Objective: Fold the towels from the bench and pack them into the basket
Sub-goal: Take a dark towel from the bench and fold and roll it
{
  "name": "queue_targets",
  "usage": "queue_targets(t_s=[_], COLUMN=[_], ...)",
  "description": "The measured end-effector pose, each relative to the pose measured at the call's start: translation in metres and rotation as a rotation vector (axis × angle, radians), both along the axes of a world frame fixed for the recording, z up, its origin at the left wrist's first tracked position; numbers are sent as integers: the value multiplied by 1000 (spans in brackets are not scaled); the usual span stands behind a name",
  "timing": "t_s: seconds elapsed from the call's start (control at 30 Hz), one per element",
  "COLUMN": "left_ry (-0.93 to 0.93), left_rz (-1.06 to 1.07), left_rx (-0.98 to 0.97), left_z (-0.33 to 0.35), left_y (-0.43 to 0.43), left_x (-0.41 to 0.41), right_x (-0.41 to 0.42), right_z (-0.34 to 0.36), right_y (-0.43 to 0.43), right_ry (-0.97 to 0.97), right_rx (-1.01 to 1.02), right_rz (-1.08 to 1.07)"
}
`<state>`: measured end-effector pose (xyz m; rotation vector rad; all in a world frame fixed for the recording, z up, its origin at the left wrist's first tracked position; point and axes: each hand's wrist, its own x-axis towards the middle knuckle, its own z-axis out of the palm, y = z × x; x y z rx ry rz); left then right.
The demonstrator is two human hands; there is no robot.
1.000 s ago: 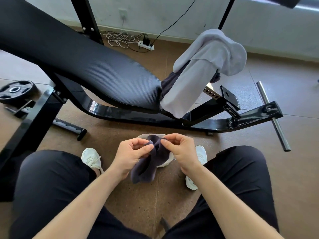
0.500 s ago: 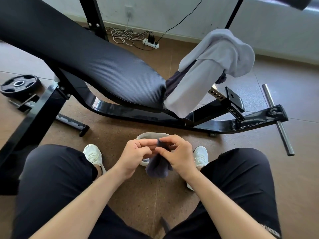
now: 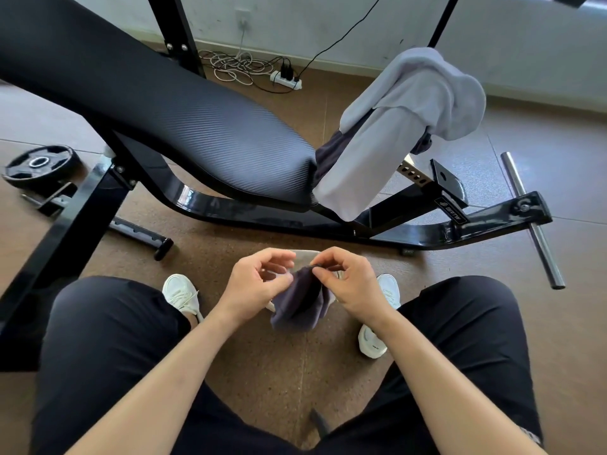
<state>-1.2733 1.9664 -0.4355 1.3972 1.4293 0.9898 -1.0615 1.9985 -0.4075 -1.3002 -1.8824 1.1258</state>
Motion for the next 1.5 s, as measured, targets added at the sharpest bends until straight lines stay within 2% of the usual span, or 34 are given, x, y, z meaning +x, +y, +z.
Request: queue_targets(t_s=[0.13, 0.4, 0.67, 0.83, 0.9, 1.03, 1.23, 1.3, 1.4, 1.5], left_ry=[195, 230, 377, 662, 695, 604, 475, 318, -69, -248], left_rz=[-157, -339, -366, -399, -392, -302, -77, 64, 271, 343], left_rx=[5, -74, -59, -94, -125, -155, -72, -113, -175, -111], left_z=[-2, -7, -9, -20, -23, -23, -20, -17, -9, -3], left_y=[0, 0, -2, -4, -5, -5, -3, 0, 3, 3], left_x=[3, 10, 0, -9, -9, -11, -22, -25, -27, -31], right_x=[5, 30, 48, 58, 60, 66, 83, 89, 93, 91], right_z=[9, 23, 20, 20, 20, 20, 13, 9, 4, 0], right_y=[0, 2, 11, 16, 18, 21, 30, 33, 37, 36], right_ry=[40, 86, 96, 228, 274, 323, 383, 359, 261, 166], right_rx=[-55, -171, -91, -71, -54, -50, -61, -107, -212, -287], right_rz=[78, 183, -90, -282, -347, -441, -628, -660, -656, -595])
